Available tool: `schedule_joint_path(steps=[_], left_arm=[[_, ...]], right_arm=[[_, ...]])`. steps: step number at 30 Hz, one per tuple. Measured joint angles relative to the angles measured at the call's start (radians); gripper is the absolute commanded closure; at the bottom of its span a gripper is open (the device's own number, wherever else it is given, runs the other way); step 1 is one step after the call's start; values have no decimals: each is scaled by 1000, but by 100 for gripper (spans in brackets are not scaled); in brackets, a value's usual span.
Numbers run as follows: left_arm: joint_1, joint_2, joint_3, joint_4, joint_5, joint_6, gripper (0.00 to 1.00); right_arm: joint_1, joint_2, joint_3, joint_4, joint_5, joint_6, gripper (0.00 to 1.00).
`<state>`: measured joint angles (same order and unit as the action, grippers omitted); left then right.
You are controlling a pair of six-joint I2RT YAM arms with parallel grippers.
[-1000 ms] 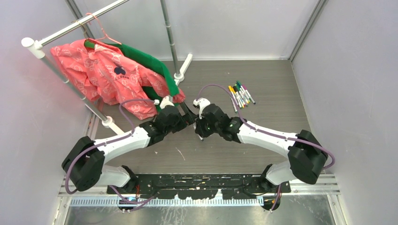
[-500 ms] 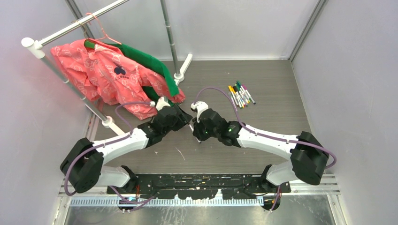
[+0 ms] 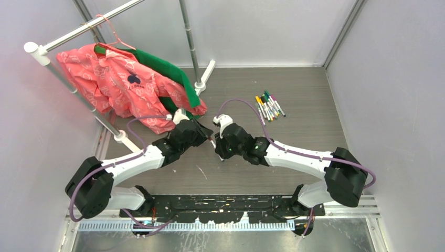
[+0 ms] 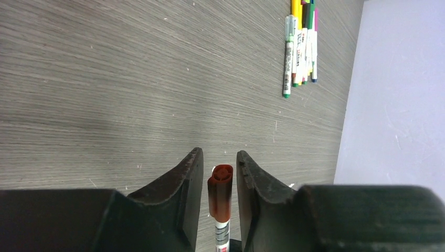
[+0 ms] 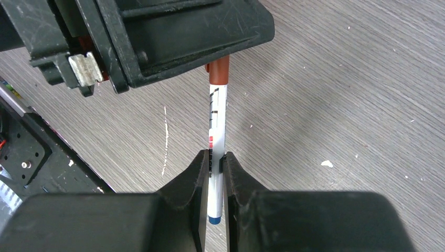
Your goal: Open the pen caps
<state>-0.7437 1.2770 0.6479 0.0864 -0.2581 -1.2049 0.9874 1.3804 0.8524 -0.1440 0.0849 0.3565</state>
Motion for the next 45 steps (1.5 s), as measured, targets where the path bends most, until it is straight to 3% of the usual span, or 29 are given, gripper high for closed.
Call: schedule_joint_path(steps=[5, 19, 32, 45], left_arm=[[0, 18, -6, 36, 15, -8, 100], [20, 76, -9, 109, 59, -16, 100], [195, -96, -37, -34, 283, -47, 100], [241, -60, -9, -83, 370, -74, 100]], right_arm=[[0, 0, 0, -3, 8, 7, 99], [-1, 0, -16, -1, 44, 4, 99], [1, -48, -159, 323, 14, 2, 99], [2, -65, -215, 406, 8, 21, 99]])
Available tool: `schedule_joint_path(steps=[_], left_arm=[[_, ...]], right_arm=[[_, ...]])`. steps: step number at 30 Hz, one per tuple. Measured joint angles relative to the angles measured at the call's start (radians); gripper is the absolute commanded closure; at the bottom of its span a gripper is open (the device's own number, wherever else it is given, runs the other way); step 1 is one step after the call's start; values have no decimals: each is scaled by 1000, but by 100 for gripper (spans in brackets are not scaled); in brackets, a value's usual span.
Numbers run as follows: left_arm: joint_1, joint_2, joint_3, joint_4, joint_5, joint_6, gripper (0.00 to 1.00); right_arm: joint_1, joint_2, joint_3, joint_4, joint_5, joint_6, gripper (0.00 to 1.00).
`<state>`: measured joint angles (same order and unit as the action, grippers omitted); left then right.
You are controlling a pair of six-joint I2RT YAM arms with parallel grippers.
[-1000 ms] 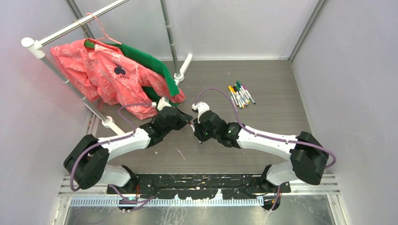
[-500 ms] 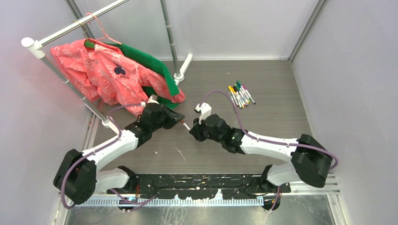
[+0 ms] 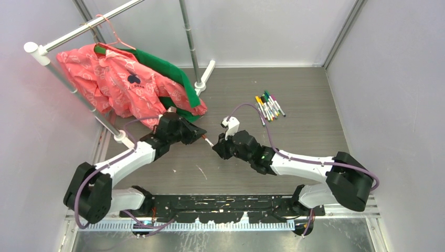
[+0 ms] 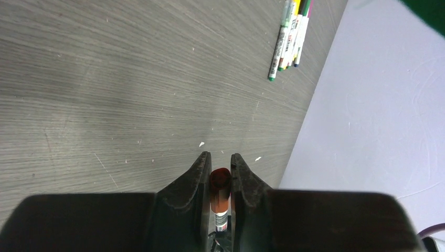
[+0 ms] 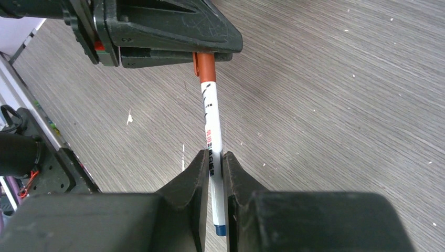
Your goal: Open the pen caps
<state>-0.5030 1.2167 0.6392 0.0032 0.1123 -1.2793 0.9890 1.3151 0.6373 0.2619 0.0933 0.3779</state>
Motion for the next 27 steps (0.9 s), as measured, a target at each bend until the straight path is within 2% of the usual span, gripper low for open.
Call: schedule_joint_path(steps=[9, 27], left_arm=[[28, 154, 35, 76, 116, -30, 100], [115, 185, 36, 127, 266, -20, 100]], right_arm=[[-5, 1, -38, 23, 50, 22, 99], [-5, 18, -60, 104, 84, 67, 99]])
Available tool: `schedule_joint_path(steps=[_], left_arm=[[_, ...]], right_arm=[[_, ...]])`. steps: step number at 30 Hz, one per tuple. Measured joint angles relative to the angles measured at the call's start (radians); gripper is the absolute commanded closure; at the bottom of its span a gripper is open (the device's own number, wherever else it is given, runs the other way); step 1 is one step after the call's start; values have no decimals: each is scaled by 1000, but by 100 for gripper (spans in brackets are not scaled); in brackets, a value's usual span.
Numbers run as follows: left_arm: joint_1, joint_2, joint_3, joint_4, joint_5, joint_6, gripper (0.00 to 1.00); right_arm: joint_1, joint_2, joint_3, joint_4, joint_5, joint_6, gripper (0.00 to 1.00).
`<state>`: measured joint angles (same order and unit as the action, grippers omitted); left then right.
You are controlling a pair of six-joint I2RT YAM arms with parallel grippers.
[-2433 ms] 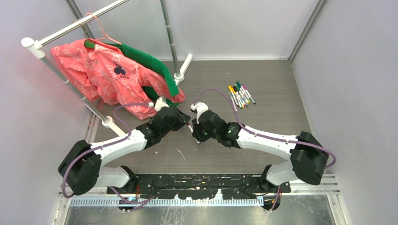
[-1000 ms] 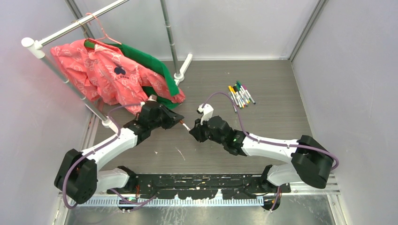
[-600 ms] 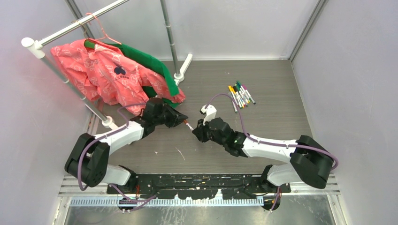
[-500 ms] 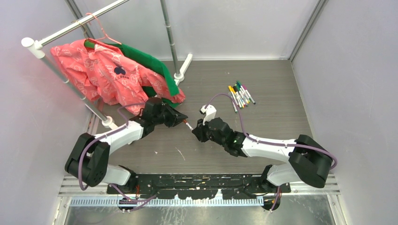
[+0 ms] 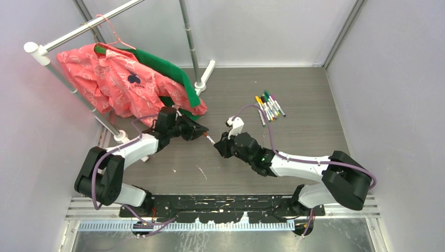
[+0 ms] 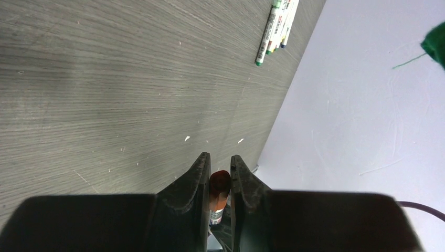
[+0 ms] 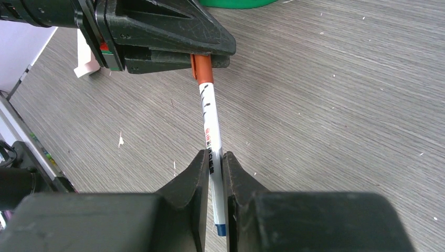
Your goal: Open the pen caps
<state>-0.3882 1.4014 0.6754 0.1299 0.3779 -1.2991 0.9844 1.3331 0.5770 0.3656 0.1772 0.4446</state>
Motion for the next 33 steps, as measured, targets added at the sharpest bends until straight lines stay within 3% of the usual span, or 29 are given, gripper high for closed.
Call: schedule_joint_path(steps=[8, 13, 17, 25, 29, 33], left_arm=[[60, 29, 0, 42, 83, -7, 100], [178, 31, 19, 134, -3, -29, 100], [195, 33, 37, 201, -13, -36, 100], [192, 40, 45, 183, 48, 48, 100], [180, 27, 45, 124, 61, 123, 100], [134, -13, 48, 50, 60, 206, 100]], right_arm=[[0, -9, -6, 5, 12, 11, 99], [6, -21, -72, -155, -11, 14, 99], [9, -18, -97, -266, -19, 17, 99], [9, -87, -47, -423, 29, -11, 53], [9, -180, 16, -496, 54, -43, 44], [10, -200, 110, -538, 60, -81, 43]])
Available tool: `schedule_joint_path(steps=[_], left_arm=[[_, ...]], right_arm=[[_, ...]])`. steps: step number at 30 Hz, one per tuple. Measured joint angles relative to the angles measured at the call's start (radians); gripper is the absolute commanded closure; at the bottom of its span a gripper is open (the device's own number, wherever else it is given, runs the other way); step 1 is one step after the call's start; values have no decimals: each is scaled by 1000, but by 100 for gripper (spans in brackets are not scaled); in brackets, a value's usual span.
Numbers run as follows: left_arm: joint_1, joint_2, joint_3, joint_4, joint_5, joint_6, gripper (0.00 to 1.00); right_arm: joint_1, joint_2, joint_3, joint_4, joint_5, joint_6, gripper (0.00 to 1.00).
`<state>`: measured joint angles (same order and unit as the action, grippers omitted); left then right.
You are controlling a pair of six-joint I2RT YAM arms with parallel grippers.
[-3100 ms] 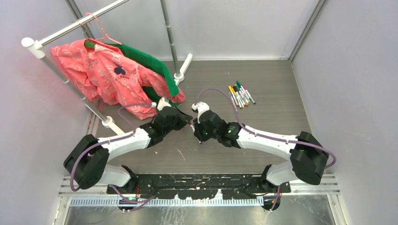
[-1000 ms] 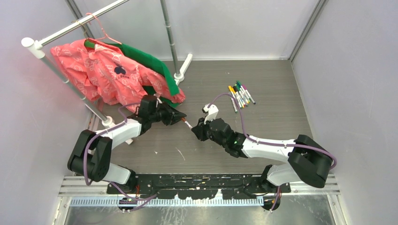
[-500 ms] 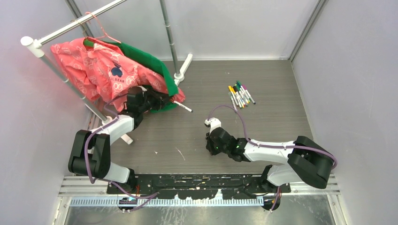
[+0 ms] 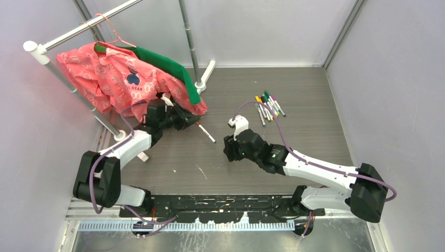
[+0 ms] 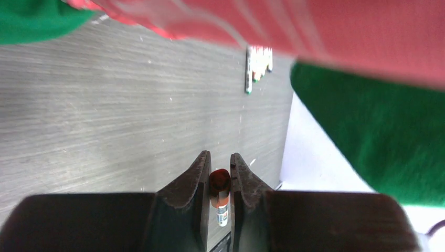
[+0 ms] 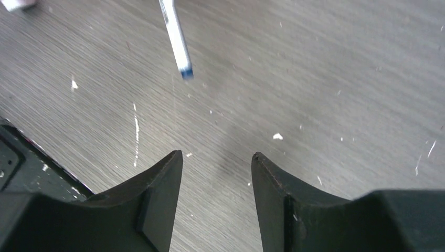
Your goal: Open the pen caps
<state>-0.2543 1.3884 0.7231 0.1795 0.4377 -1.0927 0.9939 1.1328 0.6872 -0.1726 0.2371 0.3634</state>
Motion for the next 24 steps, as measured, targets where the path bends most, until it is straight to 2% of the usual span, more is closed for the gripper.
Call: schedule_joint_path(steps=[10, 24], left_arm=[[-142, -18, 46, -89, -18, 124, 100], [-181, -18, 46, -93, -22, 126, 100]], right_arm=[[0, 158, 195, -41, -18, -93, 43], [-28, 296, 286, -28, -79, -133, 48]])
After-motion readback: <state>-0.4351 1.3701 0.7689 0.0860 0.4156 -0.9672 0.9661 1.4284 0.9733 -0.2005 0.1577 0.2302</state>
